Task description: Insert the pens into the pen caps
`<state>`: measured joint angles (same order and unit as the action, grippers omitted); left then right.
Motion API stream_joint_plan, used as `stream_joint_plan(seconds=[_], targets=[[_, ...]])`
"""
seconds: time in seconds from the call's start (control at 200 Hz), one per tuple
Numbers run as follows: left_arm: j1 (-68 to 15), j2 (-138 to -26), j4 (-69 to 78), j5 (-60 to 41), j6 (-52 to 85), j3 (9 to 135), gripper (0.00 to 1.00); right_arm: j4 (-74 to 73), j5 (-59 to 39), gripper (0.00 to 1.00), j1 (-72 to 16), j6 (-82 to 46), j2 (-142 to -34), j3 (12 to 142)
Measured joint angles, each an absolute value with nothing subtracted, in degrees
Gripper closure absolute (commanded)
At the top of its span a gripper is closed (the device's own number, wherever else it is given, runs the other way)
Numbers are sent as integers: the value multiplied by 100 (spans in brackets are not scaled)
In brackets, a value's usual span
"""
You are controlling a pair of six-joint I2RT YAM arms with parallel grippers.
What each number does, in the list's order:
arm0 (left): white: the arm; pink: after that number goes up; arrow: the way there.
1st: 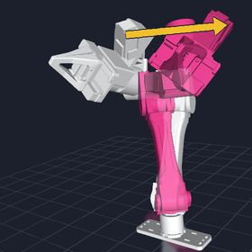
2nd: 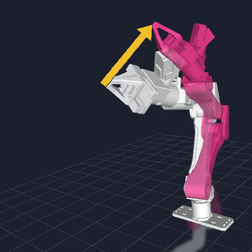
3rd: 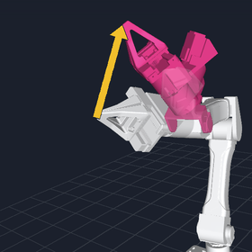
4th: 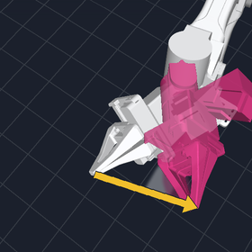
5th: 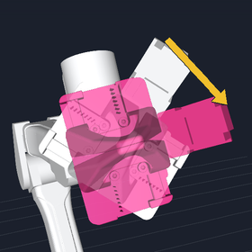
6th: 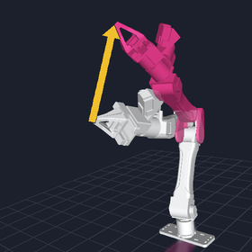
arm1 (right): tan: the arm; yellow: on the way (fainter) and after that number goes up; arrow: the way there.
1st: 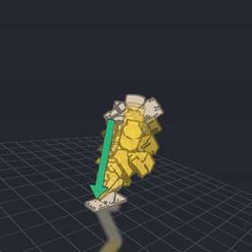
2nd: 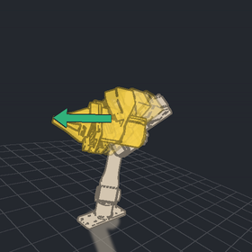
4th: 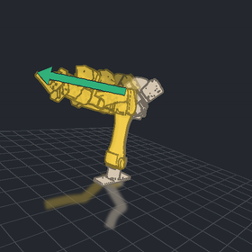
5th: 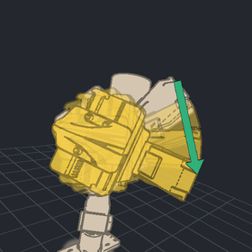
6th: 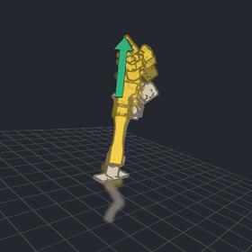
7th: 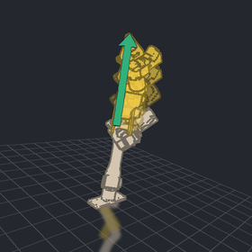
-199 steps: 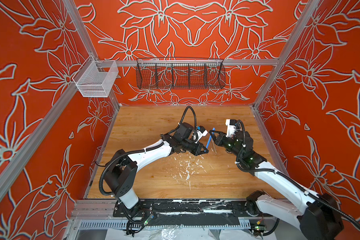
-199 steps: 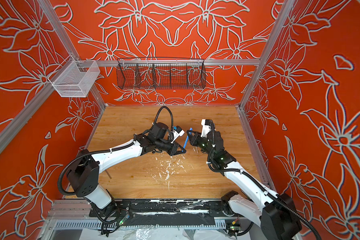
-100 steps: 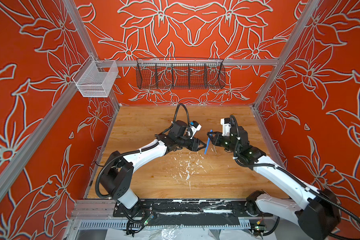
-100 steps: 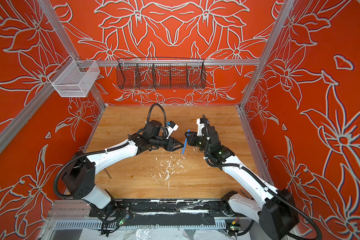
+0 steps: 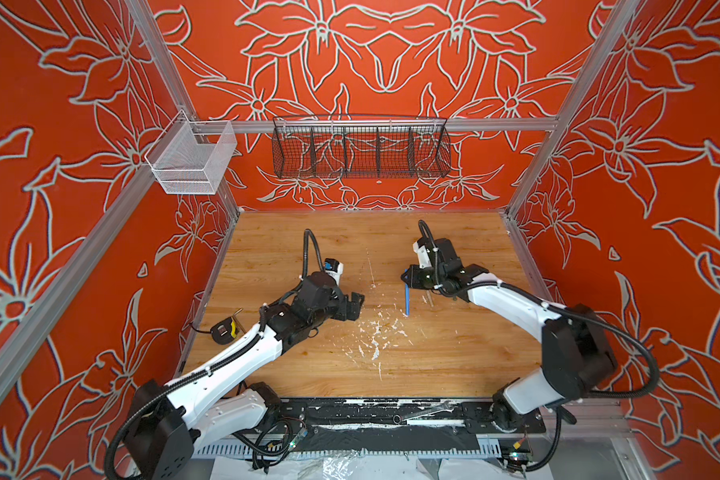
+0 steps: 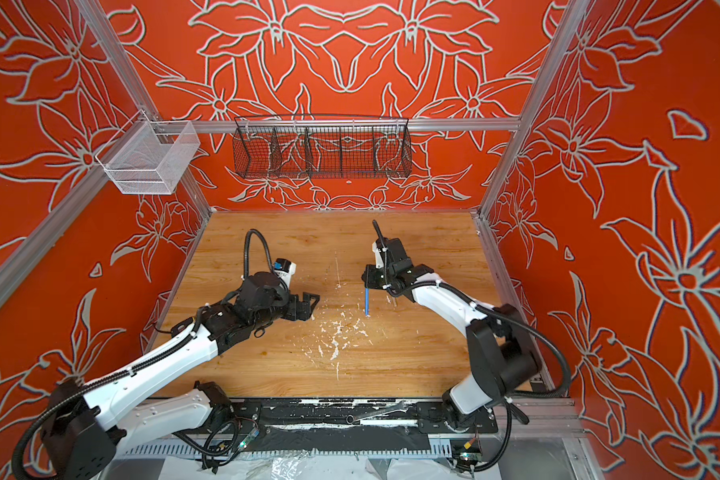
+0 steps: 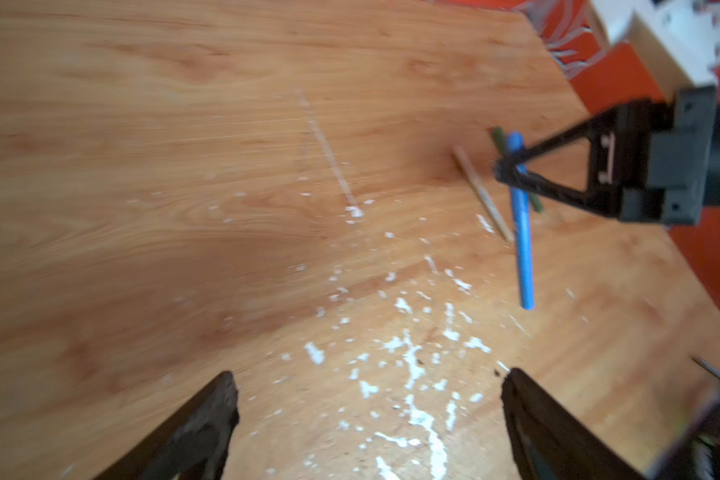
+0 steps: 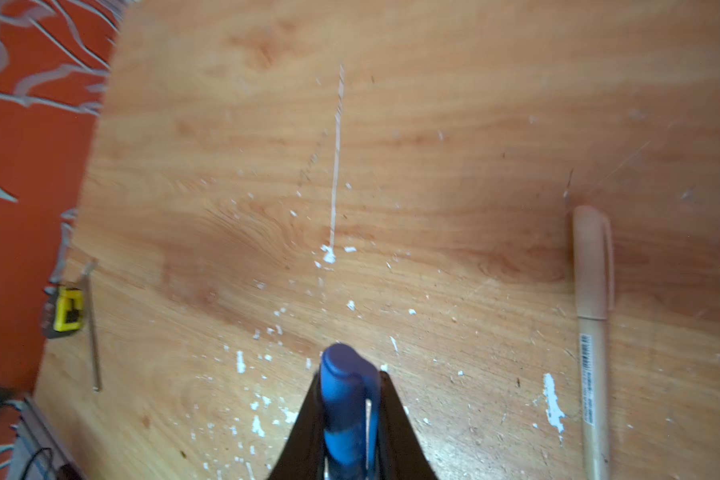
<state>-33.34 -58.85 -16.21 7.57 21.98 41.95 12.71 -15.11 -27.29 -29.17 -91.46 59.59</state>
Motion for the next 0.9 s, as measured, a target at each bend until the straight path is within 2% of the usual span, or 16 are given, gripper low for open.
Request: stream_joint_plan(seconds=[0.235, 0.33, 0.6, 0.901], targets=[[-2755, -4899, -2032, 2003, 2390, 3286, 3, 1393, -1559, 98, -2729, -2783, -10208, 6202], [-2657, -4554, -2051, 2235, 2298, 3046, 3, 1382, -1564, 89, -2729, -2753, -10433, 6296], [-2279, -4136, -1850, 2646, 2032, 2668, 3, 1354, -1492, 54, -2729, -2659, -10584, 6340], [-2012, -4244, -897, 3197, 1374, 2418, 3, 1433, -1063, 43, -2729, -2440, -10337, 6497]])
